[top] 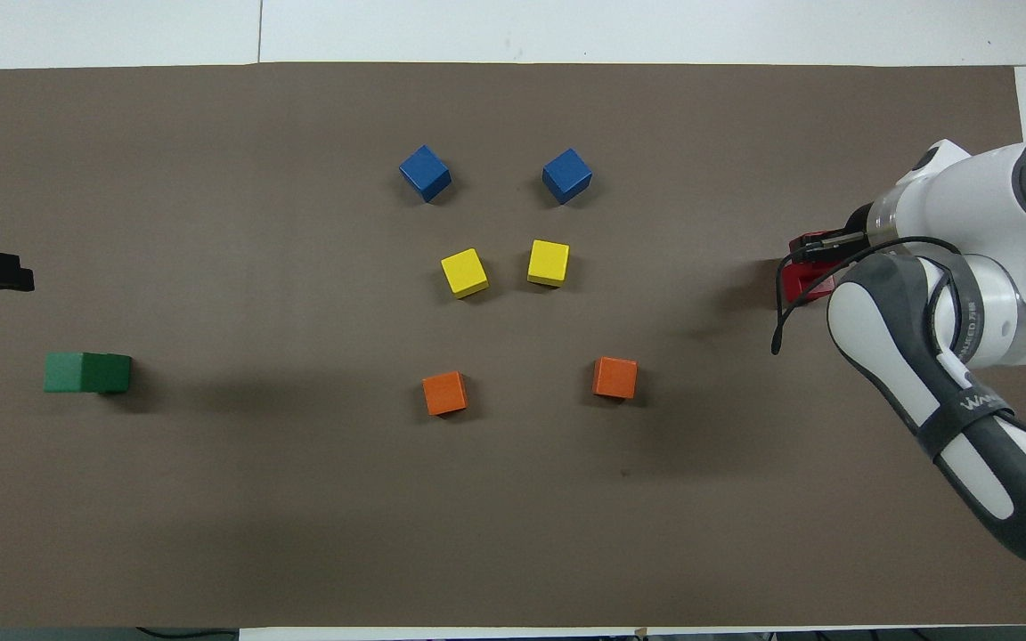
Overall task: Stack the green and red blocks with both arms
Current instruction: 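Open the left gripper and withdraw while the right gripper lowers red onto red, then open the right gripper and withdraw it from the red stack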
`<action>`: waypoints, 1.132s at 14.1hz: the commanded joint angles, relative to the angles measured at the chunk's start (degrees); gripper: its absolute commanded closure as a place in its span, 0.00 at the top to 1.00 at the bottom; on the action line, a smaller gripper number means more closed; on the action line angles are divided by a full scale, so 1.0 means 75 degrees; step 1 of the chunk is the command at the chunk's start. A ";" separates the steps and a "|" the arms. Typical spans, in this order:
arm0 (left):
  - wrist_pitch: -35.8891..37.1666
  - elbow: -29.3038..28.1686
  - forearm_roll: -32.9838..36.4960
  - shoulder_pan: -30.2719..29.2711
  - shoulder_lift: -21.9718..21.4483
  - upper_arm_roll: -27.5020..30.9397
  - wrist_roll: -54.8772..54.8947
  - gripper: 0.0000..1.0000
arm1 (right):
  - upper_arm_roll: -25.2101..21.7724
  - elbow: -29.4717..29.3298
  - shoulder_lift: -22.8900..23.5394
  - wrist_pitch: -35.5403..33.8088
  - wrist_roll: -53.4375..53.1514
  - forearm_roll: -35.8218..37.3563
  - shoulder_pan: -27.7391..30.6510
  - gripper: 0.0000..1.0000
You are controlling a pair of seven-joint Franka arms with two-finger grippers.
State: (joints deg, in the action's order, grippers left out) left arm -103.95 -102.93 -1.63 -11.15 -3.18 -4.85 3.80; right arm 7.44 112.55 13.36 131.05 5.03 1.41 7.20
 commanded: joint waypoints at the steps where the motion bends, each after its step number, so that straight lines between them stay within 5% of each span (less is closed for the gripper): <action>1: 0.0966 0.0773 -0.0017 0.0138 0.0096 0.0073 -0.0155 1.00 | 0.0063 0.0297 -0.0176 0.0140 0.0301 -0.0141 0.0107 0.00; 16: 0.2716 0.1443 0.0205 0.1252 -0.0091 0.0354 -0.0647 1.00 | -0.0019 0.0391 -0.0445 -0.0259 0.0325 -0.0141 0.0130 0.00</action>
State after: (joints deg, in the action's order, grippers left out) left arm -84.76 -92.94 -0.72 -3.11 -3.22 -3.46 -0.25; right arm 7.16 114.10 11.64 129.44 5.04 1.41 7.20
